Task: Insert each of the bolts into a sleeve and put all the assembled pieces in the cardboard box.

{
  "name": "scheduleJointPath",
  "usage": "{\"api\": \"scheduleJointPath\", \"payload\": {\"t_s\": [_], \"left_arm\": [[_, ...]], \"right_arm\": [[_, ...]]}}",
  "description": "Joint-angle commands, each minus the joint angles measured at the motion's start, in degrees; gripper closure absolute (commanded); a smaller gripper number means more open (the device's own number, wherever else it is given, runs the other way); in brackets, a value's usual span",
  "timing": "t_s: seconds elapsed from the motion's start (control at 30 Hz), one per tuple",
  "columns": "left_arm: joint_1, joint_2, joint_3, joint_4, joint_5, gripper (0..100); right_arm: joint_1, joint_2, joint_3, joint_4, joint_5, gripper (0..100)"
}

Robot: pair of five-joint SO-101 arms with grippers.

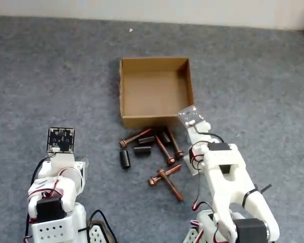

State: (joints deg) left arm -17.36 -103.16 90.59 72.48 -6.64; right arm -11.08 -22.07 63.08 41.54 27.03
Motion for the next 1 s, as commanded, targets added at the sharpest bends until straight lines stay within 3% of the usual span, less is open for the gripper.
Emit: {"api": "scheduleJointPath", "payload": {"t_s": [0.0,0.23,0.33,0.5,0.73,0.97], "left_arm": [[-0.75,-0.40,-0.48,-0.18,0.53,79],[-0.40,-0.40,-3.12,-0.18,0.44,79],[0.66,0.04,-7.96,0.26,-3.08,79],[9.63,0.31,-16.84,4.13,-3.78,79],[21.14,2.42,-18.07,4.31,-3.78,79],[31.08,26.33,-33.01,4.84,-0.44,79]], "right_arm": [[0.04,-3.12,0.13,2.59,-0.53,99.4],[3.03,-22.37,0.31,12.18,-7.91,99.4],[5.76,-31.60,0.57,15.43,-11.34,99.4],[9.10,-42.59,5.23,16.48,-17.58,99.4],[15.25,-50.59,13.49,10.68,-22.33,99.4],[17.71,-51.38,14.55,10.07,-24.88,99.4]]}}
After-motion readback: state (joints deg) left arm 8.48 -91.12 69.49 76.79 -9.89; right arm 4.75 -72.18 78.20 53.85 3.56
